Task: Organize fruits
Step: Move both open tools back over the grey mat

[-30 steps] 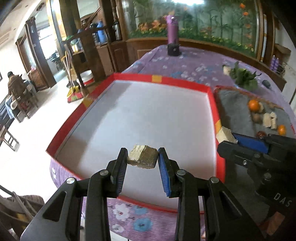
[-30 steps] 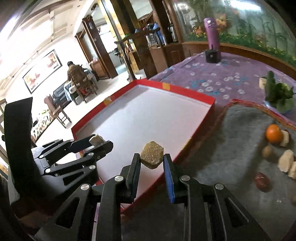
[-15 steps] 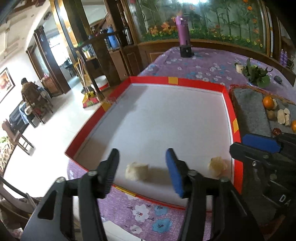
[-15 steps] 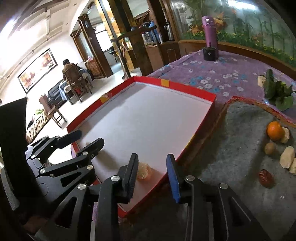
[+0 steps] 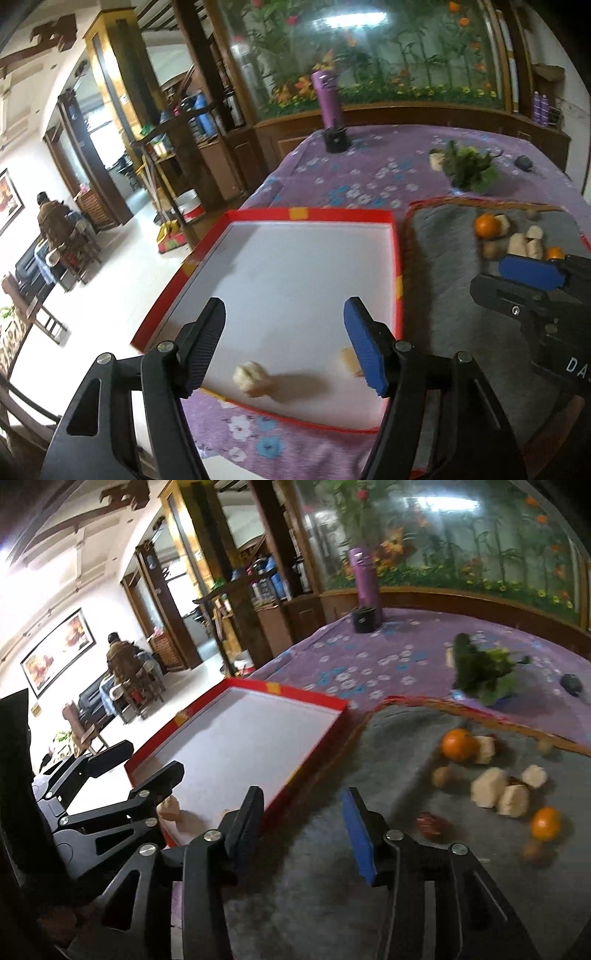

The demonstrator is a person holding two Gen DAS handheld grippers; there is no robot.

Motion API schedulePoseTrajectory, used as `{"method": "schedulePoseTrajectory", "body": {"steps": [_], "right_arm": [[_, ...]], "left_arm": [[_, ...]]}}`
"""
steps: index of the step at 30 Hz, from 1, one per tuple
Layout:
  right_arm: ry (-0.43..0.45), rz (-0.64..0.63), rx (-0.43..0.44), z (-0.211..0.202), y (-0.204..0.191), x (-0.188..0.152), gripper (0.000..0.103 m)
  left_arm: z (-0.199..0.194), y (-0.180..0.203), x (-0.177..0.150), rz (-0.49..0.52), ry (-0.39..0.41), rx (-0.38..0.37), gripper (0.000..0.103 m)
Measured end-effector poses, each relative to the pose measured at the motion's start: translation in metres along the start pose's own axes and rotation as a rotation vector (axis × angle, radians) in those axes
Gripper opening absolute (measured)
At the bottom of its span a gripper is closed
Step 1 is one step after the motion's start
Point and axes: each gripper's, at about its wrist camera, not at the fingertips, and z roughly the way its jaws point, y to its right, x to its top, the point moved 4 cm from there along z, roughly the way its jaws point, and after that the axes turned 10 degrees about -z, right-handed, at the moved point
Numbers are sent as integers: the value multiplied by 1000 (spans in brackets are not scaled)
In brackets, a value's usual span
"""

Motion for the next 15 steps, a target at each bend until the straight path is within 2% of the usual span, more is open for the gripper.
{"method": "schedulePoseTrajectory", "body": {"steps": [8,15], "right_arm": [[43,56,-77,-39,44,-8,47],[65,128,-122,-60,84,-18,47]], "left_arm": [[-14,40,10,50,17,-67,67],[-21,63,14,82,19,-89,67]]}}
